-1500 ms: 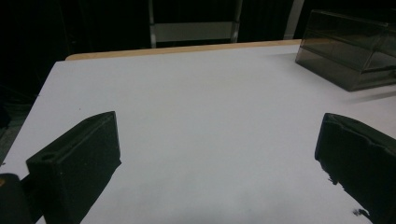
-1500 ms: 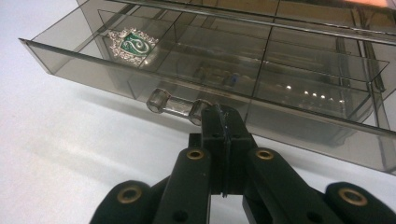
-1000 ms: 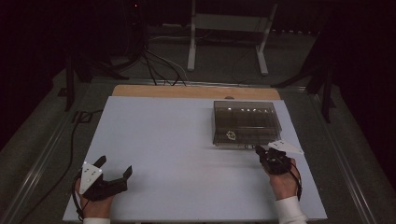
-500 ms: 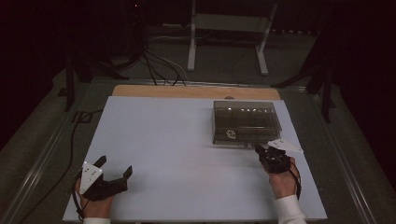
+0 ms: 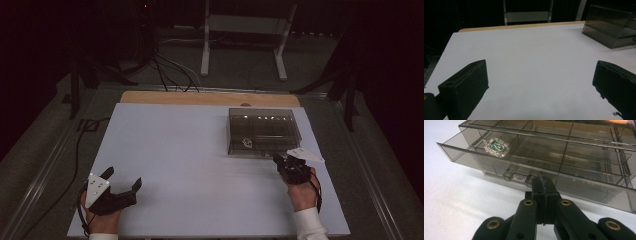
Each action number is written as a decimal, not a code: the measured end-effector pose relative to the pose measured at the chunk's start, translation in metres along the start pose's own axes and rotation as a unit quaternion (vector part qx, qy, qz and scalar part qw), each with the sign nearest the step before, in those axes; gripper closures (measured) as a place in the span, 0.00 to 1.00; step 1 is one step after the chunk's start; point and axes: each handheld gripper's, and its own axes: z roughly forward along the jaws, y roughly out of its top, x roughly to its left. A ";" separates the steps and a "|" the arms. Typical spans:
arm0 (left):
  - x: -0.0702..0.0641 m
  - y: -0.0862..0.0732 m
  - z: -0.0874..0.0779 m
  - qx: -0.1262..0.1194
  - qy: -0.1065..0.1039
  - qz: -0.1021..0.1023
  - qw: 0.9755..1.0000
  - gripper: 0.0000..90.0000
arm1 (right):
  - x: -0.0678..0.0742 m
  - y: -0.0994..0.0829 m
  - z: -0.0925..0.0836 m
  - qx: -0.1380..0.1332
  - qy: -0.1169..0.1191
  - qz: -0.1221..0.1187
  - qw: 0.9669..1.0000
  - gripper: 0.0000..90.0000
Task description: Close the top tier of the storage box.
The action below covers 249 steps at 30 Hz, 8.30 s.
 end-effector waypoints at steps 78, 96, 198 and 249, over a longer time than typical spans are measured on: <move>0.000 0.000 0.001 0.001 -0.001 0.000 1.000 0.01 | -0.007 0.009 0.019 0.002 -0.016 0.012 1.000 1.00; 0.000 0.000 0.001 0.001 0.001 0.000 1.000 0.01 | -0.009 0.010 0.023 0.002 -0.019 0.016 1.000 1.00; -0.001 0.000 0.003 0.003 -0.001 0.000 1.000 0.01 | -0.005 0.010 0.017 -0.024 0.002 0.042 0.999 0.12; -0.003 0.000 0.005 0.017 -0.014 0.003 1.000 0.01 | -0.010 -0.053 -0.046 -0.106 0.061 -0.006 0.993 0.00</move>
